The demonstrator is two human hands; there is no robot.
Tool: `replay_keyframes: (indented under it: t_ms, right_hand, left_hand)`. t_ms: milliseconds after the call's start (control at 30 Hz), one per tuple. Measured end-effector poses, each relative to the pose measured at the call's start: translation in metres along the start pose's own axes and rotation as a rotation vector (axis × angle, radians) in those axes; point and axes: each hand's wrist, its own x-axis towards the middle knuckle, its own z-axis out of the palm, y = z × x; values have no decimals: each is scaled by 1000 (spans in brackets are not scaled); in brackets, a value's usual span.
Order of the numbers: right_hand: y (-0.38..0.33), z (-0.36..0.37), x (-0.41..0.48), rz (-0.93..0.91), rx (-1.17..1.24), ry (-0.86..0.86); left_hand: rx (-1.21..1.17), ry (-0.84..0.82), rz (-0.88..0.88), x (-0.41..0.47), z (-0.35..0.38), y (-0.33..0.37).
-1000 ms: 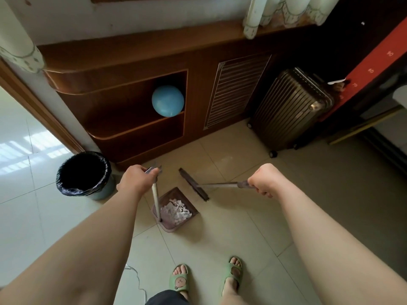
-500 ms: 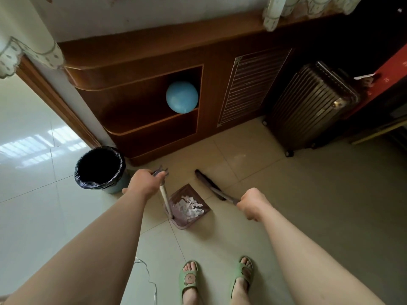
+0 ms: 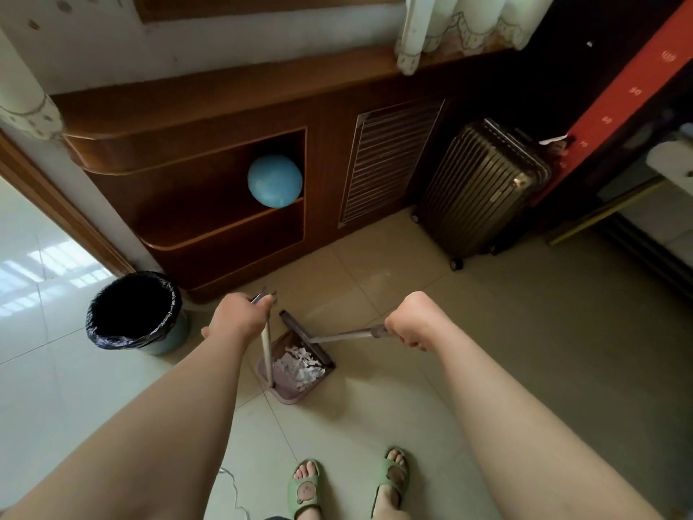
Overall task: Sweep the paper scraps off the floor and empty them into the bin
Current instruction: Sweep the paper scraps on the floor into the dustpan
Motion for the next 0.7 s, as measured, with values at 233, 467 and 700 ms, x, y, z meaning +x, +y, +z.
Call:
replay_keyframes:
  t_ms: [233,467,700]
  right_hand:
    - [30,-23,1,87,135,118]
    - [90,-34,28,208,222,260]
    - [159,-59,55,330,378,376]
  left_hand:
    - [61,22,61,-14,11,28]
    - [88,22,110,-23,33,65]
    - [141,-13,137,-33,69,114]
